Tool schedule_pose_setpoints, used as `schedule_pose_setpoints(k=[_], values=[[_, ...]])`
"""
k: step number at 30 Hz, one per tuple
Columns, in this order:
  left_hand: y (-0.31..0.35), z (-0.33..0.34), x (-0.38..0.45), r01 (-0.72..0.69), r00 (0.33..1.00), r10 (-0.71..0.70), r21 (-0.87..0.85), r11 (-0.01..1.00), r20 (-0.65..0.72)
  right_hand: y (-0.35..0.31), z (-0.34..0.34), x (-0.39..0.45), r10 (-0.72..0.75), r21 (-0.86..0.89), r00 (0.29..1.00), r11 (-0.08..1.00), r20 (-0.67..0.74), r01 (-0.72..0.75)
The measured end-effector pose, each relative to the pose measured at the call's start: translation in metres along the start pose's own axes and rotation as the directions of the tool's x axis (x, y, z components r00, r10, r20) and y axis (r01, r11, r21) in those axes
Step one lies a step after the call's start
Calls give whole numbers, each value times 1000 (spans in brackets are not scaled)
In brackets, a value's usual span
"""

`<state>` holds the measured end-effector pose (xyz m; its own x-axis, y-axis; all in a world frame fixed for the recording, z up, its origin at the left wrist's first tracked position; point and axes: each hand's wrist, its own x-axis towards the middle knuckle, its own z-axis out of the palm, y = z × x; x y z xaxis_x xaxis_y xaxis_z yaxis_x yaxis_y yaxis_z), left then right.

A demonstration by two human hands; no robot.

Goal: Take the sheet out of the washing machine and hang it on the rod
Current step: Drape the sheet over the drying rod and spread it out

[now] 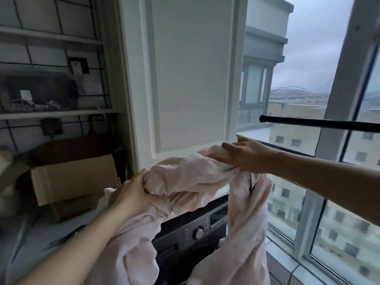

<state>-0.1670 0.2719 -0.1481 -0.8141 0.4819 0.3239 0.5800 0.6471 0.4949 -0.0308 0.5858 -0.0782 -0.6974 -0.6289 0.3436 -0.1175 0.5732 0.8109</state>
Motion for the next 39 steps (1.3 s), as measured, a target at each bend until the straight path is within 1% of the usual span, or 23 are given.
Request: schedule_pose_setpoints(k=[4,7,10,13,16,20,23,25,27,29,32,34,37,39], values=[[2,-5,8,-6,1000,6,-29,1000,21,10,-13,7,-53,-44,999,998,-1,53],[6,-7,16,6,1000,-4,-97,995,21,19,-21,17,-115,-112,993,987,-17,113],[13,-10,24,13,1000,-14,-94,995,-6,35,-21,30,-158,-173,987,972,23,159],[22,-12,33,21,999,-25,-106,994,-31,56,-20,46,-183,-138,976,970,118,199],[36,-13,47,10,998,-18,-130,991,-59,81,-16,55,-166,-135,975,973,145,186],[54,-12,68,-8,995,-10,-183,983,-96,111,-4,67,-185,-130,966,969,181,210],[63,-11,88,-15,994,-11,-233,972,-111,132,7,78,-142,-150,965,973,221,177],[72,-9,102,4,990,-41,-269,963,-133,148,19,82,-73,-245,968,960,239,133],[81,-10,108,1,990,-37,-253,967,-139,161,27,81,26,-320,972,946,235,52],[89,-12,113,-2,988,-31,-218,976,-151,173,33,78,80,-337,975,941,206,-6],[107,-17,129,-40,984,4,-196,980,-181,195,37,74,101,-353,982,935,161,-38],[119,-20,135,-67,983,35,-176,982,-180,206,32,69,104,-348,979,937,174,-38],[136,-27,140,-109,980,81,-149,983,-181,219,21,55,87,-318,984,947,154,-34],[148,-31,142,-151,974,125,-132,980,-188,224,11,39,109,-281,985,957,131,-68]])
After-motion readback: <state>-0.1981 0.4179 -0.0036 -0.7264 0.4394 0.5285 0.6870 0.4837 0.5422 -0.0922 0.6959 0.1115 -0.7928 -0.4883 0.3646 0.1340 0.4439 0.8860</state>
